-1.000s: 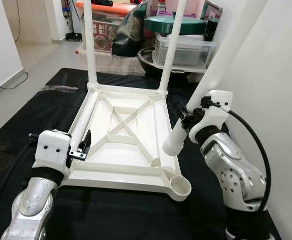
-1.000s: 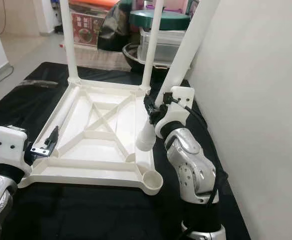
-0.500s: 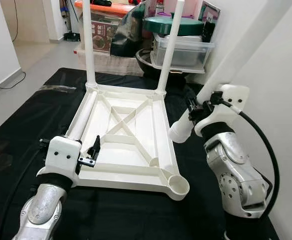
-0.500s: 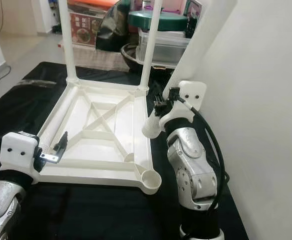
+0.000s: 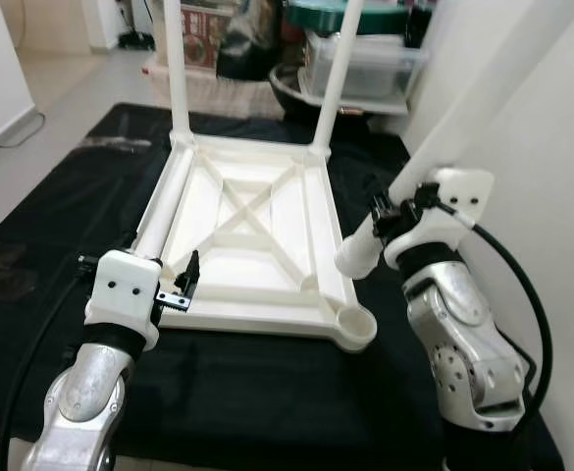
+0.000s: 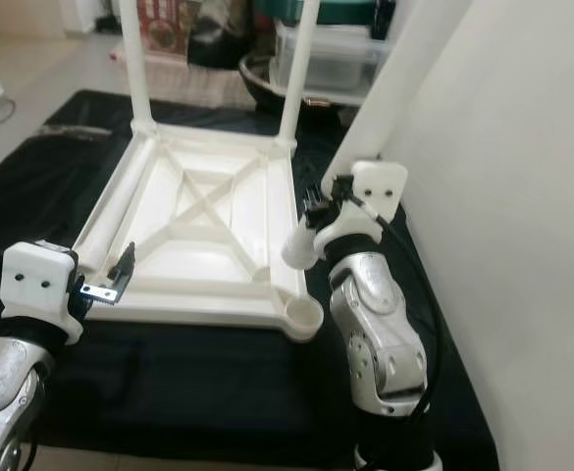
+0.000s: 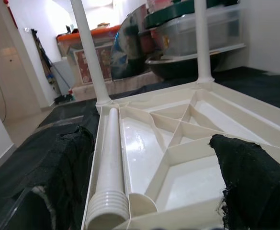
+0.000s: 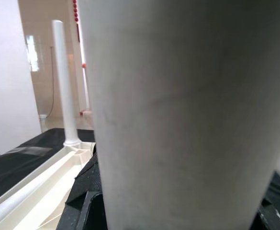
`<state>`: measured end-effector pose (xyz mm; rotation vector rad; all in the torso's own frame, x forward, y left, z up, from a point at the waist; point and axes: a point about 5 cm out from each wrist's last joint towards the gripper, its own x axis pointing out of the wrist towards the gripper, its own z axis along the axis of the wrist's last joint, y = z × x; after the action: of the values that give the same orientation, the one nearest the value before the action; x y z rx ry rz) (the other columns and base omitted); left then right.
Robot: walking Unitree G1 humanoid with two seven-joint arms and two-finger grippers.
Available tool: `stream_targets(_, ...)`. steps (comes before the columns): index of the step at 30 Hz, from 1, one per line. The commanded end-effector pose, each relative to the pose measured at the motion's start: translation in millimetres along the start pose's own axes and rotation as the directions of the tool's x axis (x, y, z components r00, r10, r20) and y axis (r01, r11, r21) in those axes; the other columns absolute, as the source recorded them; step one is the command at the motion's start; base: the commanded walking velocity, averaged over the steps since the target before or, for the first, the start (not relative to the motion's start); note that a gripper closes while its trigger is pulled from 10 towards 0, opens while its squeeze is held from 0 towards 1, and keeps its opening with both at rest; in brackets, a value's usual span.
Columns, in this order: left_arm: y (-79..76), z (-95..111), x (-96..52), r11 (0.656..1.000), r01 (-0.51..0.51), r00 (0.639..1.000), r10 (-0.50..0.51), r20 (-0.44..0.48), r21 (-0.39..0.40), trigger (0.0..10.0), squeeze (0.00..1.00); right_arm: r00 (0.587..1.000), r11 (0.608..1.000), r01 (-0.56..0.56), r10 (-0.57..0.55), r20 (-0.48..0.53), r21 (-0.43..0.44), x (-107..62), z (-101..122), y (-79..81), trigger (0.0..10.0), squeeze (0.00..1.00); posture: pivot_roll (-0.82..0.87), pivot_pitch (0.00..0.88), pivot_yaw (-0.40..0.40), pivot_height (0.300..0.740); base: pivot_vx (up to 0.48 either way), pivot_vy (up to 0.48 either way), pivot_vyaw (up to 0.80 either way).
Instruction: Building children table
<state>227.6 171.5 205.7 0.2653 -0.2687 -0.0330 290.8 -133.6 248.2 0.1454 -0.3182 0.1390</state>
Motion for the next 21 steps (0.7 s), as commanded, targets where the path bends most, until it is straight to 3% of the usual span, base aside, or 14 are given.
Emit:
stream_targets(1,-1.9,3.4,0.9,1.0,0.006,1.0,-0.006,0.008,0.006,10.0,0.0,1.0,1.0,-0.004,0.004,0.026,-0.008,-3.7,3.7,0.2,10.0,0.0,0.09,0.0,-0.127,0.74,-0.292,0.0,0.0)
stream_targets(21,7.0,10.3,7.8,0.998,-0.058,0.998,0.058,0.032,-0.012,10.0,0.0,1.0,0.999,-0.004,0.003,-0.008,-0.037,-10.7,-4.3,-1.0,10.0,0.0,0.08,0.0,-0.126,0.74,-0.295,0.0,0.0)
